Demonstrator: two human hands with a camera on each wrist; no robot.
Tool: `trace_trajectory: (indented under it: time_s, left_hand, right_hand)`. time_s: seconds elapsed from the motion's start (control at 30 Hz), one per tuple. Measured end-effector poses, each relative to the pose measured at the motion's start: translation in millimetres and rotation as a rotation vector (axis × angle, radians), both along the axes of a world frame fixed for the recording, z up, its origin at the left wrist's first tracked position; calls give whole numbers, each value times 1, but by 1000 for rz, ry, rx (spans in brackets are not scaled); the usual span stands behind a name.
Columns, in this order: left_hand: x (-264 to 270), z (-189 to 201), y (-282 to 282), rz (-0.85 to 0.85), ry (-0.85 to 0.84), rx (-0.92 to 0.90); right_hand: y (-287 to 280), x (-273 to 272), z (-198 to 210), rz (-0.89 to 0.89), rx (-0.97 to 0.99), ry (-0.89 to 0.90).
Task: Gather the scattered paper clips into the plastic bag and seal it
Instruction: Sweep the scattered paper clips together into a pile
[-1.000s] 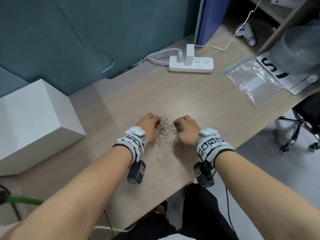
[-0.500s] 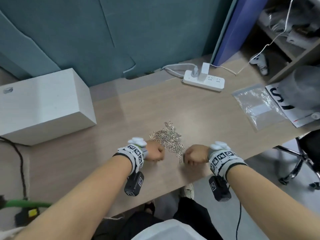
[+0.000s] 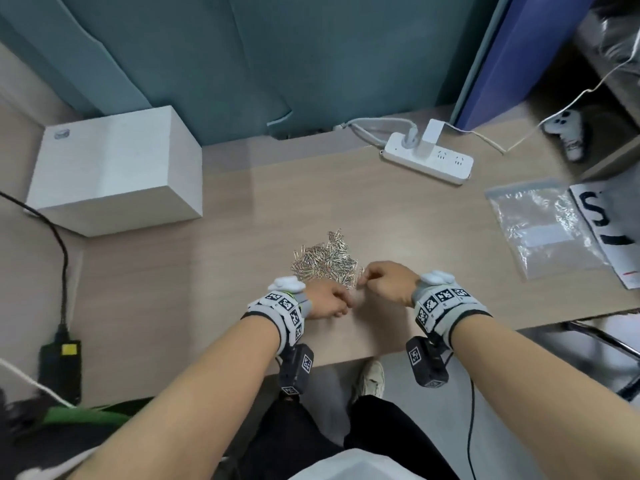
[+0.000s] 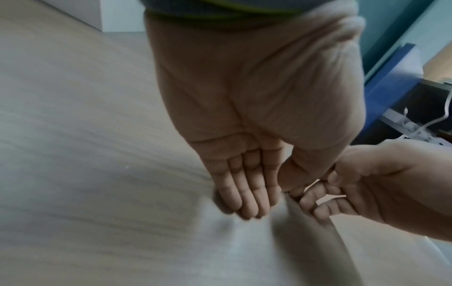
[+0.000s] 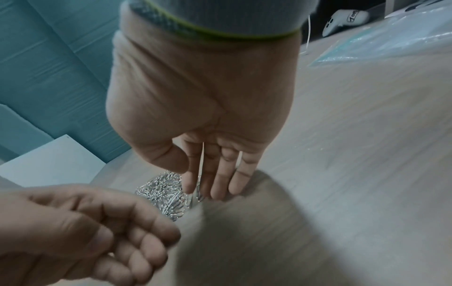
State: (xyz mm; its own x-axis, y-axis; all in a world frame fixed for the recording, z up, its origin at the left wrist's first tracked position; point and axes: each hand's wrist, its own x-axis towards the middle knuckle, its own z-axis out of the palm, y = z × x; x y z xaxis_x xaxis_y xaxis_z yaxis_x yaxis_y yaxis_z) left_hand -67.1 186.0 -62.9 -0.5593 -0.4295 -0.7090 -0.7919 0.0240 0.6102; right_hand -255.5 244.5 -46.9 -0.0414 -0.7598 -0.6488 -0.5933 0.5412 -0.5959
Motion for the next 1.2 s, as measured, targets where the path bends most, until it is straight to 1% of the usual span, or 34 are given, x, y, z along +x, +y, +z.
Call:
trace_trajectory:
  time_s: [0.1, 0.13, 0.2, 0.27, 0.3, 0.33, 0.4, 0.5, 0.57, 0.67, 0.73, 0.8, 0.87, 0.9, 0.97, 1.03, 1.07, 1.13, 1.2]
  left_hand:
    - [-6, 2, -10, 43, -4, -209]
    - [-7, 5, -16, 74, -18, -292]
    - [-8, 7, -31, 178, -41, -471]
    - [-2, 7, -42, 251, -153, -624]
    - [2, 5, -46, 277, -231, -662]
    - [5, 2, -47, 302, -291, -665]
    - [9, -3, -45, 324, -340, -611]
    - [5, -9, -38, 257, -254, -540]
    - [0, -8, -39, 227, -197, -583]
    - [-3, -7, -51, 202, -184, -725]
    - [-5, -13, -60, 123, -180, -788]
    - [-9, -23, -68, 51, -155, -763]
    - [-14, -25, -69, -16, -134, -747]
    - [-15, -25, -70, -32, -112, -748]
    - [-12, -26, -70, -34, -60, -700]
    - [-6, -19, -69, -63, -59, -687]
    - [-3, -13, -69, -69, -86, -718]
    - [6, -9, -67, -6, -168, -751]
    - [15, -7, -62, 83, -255, -658]
  right_hand:
    - [-3, -12, -3, -75, -69, 32]
    - [-3, -18, -2, -87, -67, 46]
    - [-2, -28, -4, -42, -5, 57]
    - [0, -30, -6, 41, 44, 55]
    - [0, -28, -8, 61, 31, 65]
    - [-1, -25, -10, 53, 7, 63]
    - [-8, -18, -15, 29, -21, 11]
    - [-18, -7, -17, 94, -64, -18]
    - [-25, -6, -13, 89, -137, 0]
    - [-44, -10, -15, 113, -218, 103]
    - [-57, -8, -18, 170, -213, 195]
    - [-70, -2, -25, 228, -200, 249]
    - [-74, 3, -27, 314, -200, 300]
    - [-76, 4, -27, 330, -202, 298]
    - [-76, 10, -28, 296, -188, 211]
    - [-71, 11, -24, 250, -181, 164]
    - [-69, 9, -24, 213, -193, 175]
    - [-63, 2, -24, 115, -216, 242]
    - [-57, -1, -20, 52, -142, 285]
